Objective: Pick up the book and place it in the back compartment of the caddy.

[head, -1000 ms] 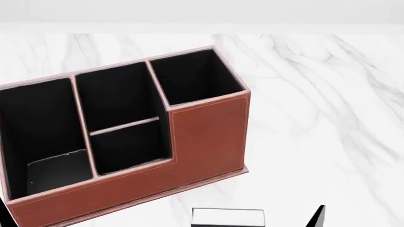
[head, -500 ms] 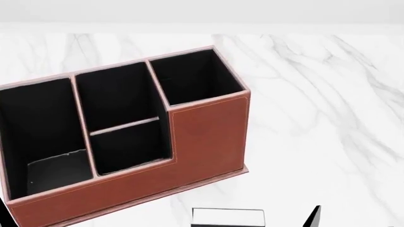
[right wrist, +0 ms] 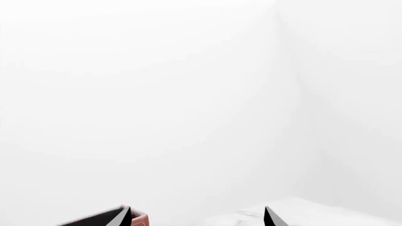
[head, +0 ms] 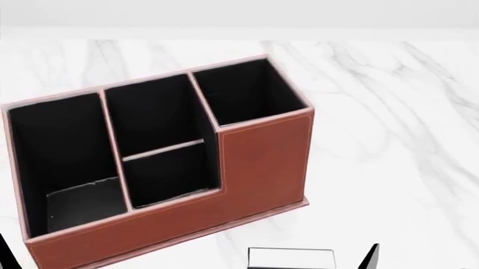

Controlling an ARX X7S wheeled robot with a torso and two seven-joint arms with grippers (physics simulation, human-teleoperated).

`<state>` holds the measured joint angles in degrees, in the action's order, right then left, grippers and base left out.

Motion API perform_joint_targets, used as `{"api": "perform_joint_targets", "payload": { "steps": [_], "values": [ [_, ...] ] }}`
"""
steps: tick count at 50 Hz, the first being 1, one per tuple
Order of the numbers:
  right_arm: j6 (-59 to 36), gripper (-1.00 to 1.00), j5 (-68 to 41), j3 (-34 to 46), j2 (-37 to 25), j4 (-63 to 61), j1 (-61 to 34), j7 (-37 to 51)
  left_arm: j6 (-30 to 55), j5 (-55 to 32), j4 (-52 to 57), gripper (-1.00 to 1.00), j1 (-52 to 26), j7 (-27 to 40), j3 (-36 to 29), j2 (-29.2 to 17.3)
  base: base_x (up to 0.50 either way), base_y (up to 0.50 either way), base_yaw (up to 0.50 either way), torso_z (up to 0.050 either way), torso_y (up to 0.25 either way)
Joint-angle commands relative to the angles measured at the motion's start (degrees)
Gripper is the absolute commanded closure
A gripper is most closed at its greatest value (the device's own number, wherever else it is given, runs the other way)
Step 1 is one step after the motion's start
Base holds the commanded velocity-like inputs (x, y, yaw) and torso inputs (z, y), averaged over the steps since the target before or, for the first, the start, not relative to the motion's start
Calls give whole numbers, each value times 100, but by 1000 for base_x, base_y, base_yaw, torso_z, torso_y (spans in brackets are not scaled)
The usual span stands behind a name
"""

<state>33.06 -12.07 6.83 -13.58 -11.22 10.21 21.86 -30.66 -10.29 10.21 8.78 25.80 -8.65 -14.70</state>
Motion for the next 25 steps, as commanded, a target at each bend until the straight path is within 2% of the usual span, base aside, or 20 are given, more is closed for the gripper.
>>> {"api": "perform_joint_targets", "payload": {
  "steps": [1, 25],
  "values": [
    [6, -100, 5, 19, -15, 14, -13, 33, -1, -2, 6, -100, 0, 26, -18, -21, 4, 105, 0, 0, 0],
    [69, -100, -18, 83, -58, 71, -39, 47, -28, -19, -44, -100, -31, 67, -58, -51, 71, 90, 0, 0, 0]
  ]
}}
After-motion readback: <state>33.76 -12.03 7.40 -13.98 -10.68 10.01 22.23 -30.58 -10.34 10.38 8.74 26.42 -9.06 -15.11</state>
